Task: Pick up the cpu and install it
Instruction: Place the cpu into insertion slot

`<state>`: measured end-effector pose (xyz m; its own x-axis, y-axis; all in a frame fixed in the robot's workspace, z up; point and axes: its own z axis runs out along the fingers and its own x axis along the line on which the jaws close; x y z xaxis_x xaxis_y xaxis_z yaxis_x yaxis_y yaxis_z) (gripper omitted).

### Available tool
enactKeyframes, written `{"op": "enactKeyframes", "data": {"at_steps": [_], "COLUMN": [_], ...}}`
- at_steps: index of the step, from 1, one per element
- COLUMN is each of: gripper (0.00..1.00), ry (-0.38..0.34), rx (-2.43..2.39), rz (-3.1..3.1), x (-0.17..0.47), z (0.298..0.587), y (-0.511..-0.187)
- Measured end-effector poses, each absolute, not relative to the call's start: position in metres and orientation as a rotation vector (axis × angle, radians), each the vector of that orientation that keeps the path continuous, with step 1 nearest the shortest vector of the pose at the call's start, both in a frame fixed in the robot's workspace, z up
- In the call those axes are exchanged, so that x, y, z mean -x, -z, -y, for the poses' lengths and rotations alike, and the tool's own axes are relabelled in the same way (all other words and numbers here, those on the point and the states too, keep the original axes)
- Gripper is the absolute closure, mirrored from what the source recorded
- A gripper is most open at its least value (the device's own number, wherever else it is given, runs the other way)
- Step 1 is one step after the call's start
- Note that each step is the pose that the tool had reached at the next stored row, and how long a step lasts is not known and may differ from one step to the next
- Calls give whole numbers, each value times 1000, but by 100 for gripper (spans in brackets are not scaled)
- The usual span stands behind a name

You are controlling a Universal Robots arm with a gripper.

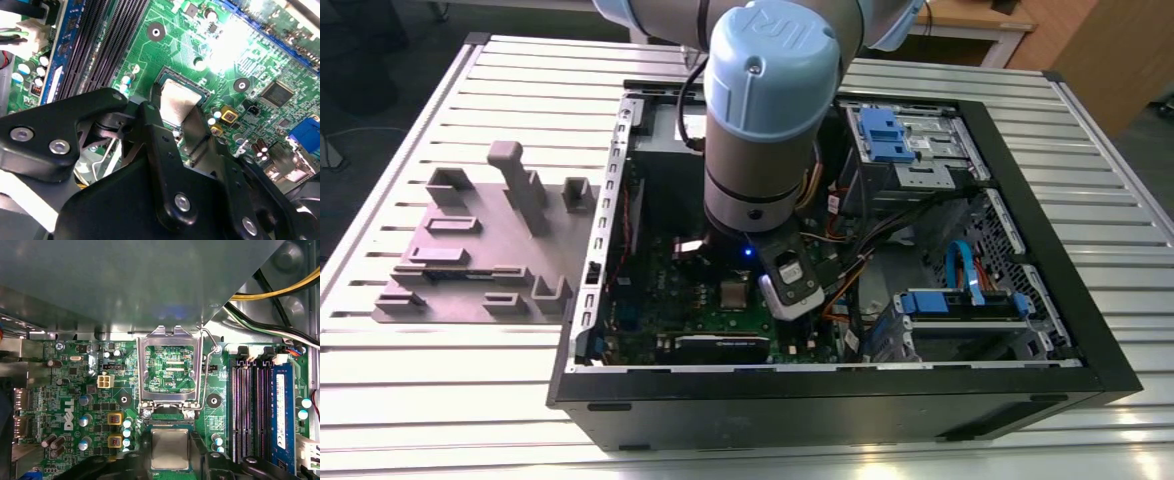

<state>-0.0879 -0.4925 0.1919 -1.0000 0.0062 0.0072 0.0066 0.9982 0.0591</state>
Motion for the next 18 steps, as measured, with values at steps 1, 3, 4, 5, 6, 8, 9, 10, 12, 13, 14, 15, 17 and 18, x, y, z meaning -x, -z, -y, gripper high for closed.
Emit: {"op": "enactKeyframes", "data": {"at_steps": [1,3,4,5,6,8,9,10,12,13,14,15,17,18], "gripper": [52,52,52,52,52,52,52,52,52,52,52,52,50,44], "ry": [93,92,92,92,93,93,93,93,93,93,93,93,93,93], "rx": [10,10,10,10,10,10,10,10,10,10,10,10,10,10], "rz": [3133,3133,3133,3133,3133,3133,3133,3133,3133,3133,3133,3133,3133,3133], "x": [88,88,88,88,88,88,88,88,88,88,88,88,88,88], "z": [493,493,493,493,493,493,493,493,493,493,493,493,493,493], "y": [-192,-191,-191,-191,-191,-191,-191,-191,-192,-193,-193,-194,-194,-194]}}
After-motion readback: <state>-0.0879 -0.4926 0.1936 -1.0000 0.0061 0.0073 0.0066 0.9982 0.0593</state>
